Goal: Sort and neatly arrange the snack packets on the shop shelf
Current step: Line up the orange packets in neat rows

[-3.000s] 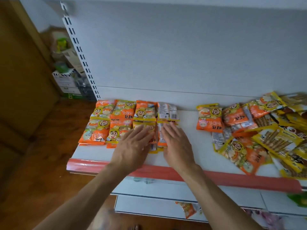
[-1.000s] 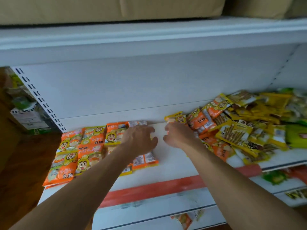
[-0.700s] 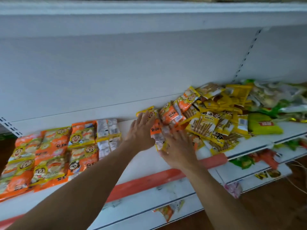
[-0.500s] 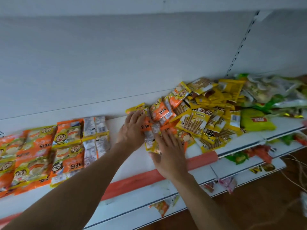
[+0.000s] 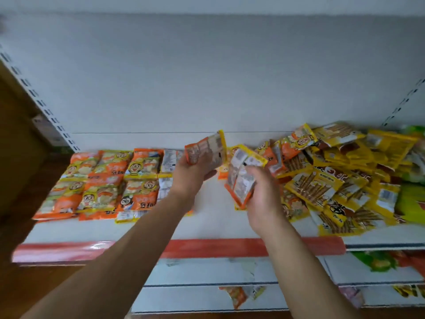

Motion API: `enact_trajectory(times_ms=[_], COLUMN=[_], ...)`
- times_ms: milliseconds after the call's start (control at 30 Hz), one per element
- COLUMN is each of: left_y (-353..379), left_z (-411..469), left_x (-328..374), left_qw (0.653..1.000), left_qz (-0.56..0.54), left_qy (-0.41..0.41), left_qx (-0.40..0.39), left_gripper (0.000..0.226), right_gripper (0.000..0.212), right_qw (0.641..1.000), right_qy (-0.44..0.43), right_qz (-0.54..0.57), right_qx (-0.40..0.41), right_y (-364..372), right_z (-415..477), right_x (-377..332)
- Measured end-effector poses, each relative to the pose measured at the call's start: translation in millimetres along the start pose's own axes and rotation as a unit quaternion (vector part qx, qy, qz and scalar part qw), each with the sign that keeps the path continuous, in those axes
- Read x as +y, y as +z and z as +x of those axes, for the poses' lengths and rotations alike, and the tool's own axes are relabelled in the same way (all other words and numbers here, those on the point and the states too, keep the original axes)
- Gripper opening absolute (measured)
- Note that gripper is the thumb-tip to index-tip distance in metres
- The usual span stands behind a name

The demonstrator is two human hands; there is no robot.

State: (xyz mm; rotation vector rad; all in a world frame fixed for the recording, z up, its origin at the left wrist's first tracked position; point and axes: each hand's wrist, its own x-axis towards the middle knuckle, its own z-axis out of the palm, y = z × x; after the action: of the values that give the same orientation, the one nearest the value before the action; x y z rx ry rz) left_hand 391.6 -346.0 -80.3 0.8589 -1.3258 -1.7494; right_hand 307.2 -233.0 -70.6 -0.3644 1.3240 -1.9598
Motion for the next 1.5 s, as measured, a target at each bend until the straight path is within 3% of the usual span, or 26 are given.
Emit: enact_trajectory(times_ms=[67,133,333,433,567,733,800,867,933,1000,1133,1267,1367,1500], left_y=[-21.2,-45.8,-115.4,-151.0,-196.3,-259.1,-286.4,-310.3,-327.4,-336.2,-333.5,-327.6,-329.9,-344.0], left_z=[-5.2,-9.0,-20.2,-19.7,-12.5,4.4,12.2,20.2,29.7,42.2,64.6,78.2,82.6,91.0], left_x=[7.6,13.5,30.8,39.8,57.7,82.5,84.4,85.3,87.8,86.9,80.5,77.2,72.0,70.1], left_qw=[0.999,0.998,0.996,0.997,0.991,0.989,0.99,0.979,0.934,0.863,0.765,0.715,0.708,0.754], left_qz=[-0.042,-0.056,-0.025,-0.03,-0.053,-0.027,0.025,0.146,0.318,0.475,0.624,0.681,0.693,0.635], left_qy=[0.005,0.012,0.039,0.054,0.081,0.096,0.089,0.101,0.125,0.153,0.16,0.158,0.113,0.03], left_qx=[0.015,0.038,0.071,0.055,0.095,0.109,0.103,0.105,0.107,0.083,0.031,-0.003,-0.075,-0.163], left_gripper=[0.02,0.021,0.019,0.023,0.021,0.037,0.037,0.036,0.041,0.052,0.064,0.068,0.065,0.081], right_gripper=[0.039,0.043,0.043,0.033,0.021,0.018,0.018,0.018,0.013,0.001,0.015,0.028,0.032,0.047], right_qw=[0.982,0.971,0.98,0.985,0.988,0.99,0.991,0.988,0.985,0.978,0.922,0.784,0.709,0.714], right_qy=[0.098,0.133,0.132,0.13,0.131,0.113,0.089,0.052,0.027,-0.013,-0.187,-0.357,-0.33,-0.228], right_qz=[0.15,0.174,0.096,0.085,0.078,0.002,-0.089,-0.147,-0.172,-0.205,-0.337,-0.501,-0.606,-0.62], right_qx=[-0.064,-0.096,-0.114,-0.071,-0.027,-0.082,-0.047,-0.02,0.007,0.039,0.01,-0.089,-0.146,-0.232], right_y=[18.4,42.0,128.5,163.4,190.4,224.2,235.0,243.7,252.9,262.4,282.6,288.6,280.2,265.0], right_z=[1.1,-0.2,-10.7,-12.6,-8.6,-6.8,-1.4,4.1,9.4,15.7,27.3,46.6,56.8,58.2], right_x=[6.2,17.3,57.4,73.7,94.1,105.8,109.9,113.9,117.0,118.5,120.5,134.3,147.1,154.1])
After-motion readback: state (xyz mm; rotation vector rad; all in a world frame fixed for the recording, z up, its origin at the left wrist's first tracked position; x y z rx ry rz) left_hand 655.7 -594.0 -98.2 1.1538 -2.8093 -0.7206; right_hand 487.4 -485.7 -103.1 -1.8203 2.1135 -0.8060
